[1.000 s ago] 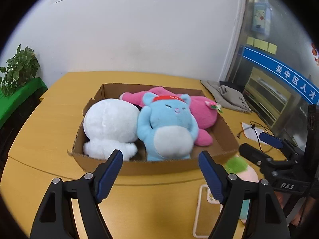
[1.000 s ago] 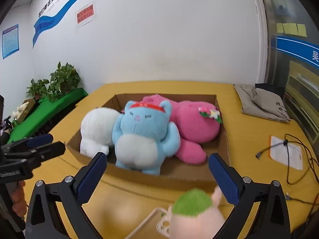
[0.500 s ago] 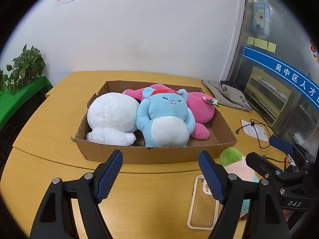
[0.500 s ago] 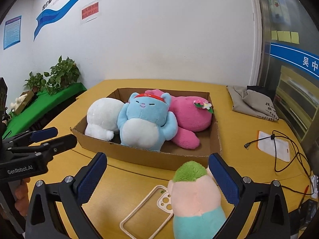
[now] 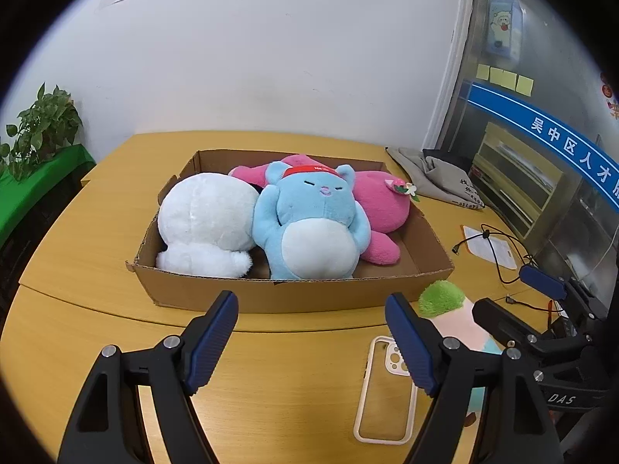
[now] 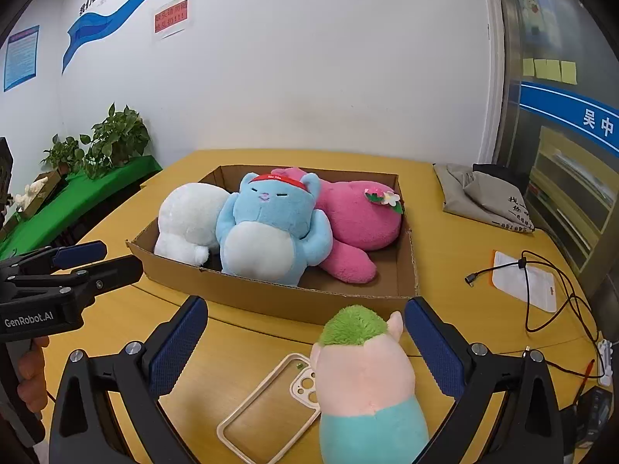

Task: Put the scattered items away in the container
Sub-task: 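Move both open grippers toward the pig plush with green hair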

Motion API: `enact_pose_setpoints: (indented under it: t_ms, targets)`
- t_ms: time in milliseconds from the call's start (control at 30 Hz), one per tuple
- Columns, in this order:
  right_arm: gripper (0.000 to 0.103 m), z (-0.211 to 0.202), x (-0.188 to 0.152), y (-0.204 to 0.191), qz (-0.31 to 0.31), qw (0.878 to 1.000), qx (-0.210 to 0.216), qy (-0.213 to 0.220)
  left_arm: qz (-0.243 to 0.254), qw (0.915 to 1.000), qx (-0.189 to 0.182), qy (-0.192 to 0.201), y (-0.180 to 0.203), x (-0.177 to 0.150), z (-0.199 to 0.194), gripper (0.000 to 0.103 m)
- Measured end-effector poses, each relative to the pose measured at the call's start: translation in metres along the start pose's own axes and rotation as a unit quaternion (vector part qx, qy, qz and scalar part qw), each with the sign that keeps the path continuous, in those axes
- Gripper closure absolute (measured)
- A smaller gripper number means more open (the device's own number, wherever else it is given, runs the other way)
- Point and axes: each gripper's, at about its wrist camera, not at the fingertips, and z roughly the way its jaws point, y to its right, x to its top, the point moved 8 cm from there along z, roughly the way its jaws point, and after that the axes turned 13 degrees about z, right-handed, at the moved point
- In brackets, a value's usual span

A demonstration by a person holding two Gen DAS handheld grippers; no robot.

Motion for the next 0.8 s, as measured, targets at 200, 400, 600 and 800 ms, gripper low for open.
enact_pose_setpoints:
  t_ms: [200,400,600,800]
  targets:
    - [0.000,0.002,0.000,0.006,0.001,1.000,-0.002,-0.001,0.006,1.0000,-0.001,-0.006,0.005,0.001,0.004,0.025]
    - [0.000,0.003,-0.001,0.008,-0.003,1.000,-0.002,0.002,0.008,0.9998,-0.014,-0.011,0.010,0.000,0.008,0.025]
    - [0.000,0.004,-0.001,0.012,-0.001,1.000,-0.006,0.002,0.011,0.9997,-0.017,-0.011,0.013,0.001,0.010,0.025]
    - [0.000,0.006,-0.002,0.016,0.000,1.000,-0.011,0.002,0.009,0.9996,-0.018,-0.021,0.014,-0.003,0.015,0.025]
